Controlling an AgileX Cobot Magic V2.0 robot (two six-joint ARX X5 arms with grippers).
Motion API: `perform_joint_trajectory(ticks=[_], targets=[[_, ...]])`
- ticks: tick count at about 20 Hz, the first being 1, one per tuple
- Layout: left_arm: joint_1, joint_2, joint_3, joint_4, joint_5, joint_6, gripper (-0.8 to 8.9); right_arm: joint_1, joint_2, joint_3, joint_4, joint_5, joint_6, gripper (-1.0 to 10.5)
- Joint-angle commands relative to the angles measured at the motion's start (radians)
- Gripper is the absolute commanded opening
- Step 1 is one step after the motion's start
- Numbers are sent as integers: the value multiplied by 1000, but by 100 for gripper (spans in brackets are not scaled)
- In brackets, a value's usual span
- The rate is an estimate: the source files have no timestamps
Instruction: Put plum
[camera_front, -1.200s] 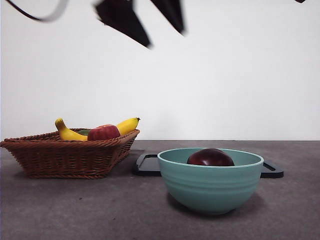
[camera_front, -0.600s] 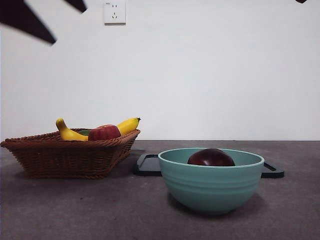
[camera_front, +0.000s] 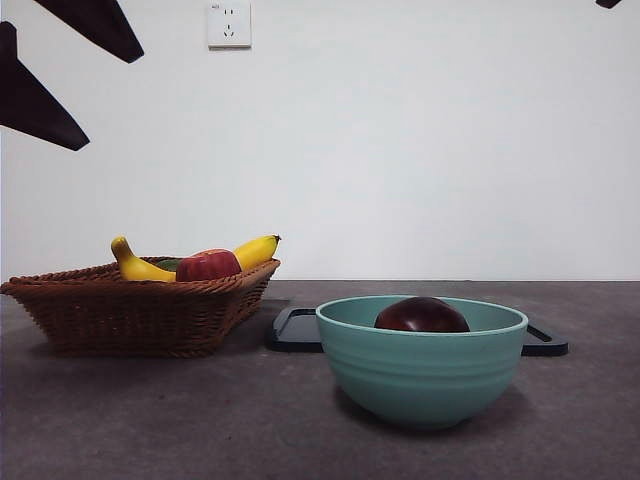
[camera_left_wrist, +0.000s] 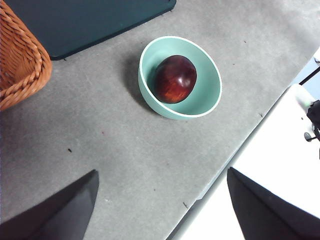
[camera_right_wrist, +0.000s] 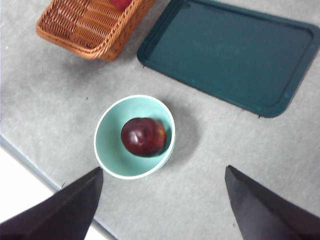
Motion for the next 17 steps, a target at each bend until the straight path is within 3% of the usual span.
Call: perform_joint_trajectory(ticks=[1, 4, 8, 12, 17], targets=[[-7, 3, 6, 10, 5, -12, 405, 17, 23, 0, 0, -2, 19, 389], [-7, 3, 6, 10, 5, -14, 404, 58, 64, -75, 55, -3, 56, 389], [-7, 3, 6, 11, 5, -14, 404, 154, 154, -202, 263, 0, 158, 376], [-7, 3, 6, 11, 5, -14, 404, 227, 276, -240, 386, 103, 188, 360], [-6, 3, 6, 11, 5, -14, 404, 281, 421, -240, 490, 184, 188, 252]])
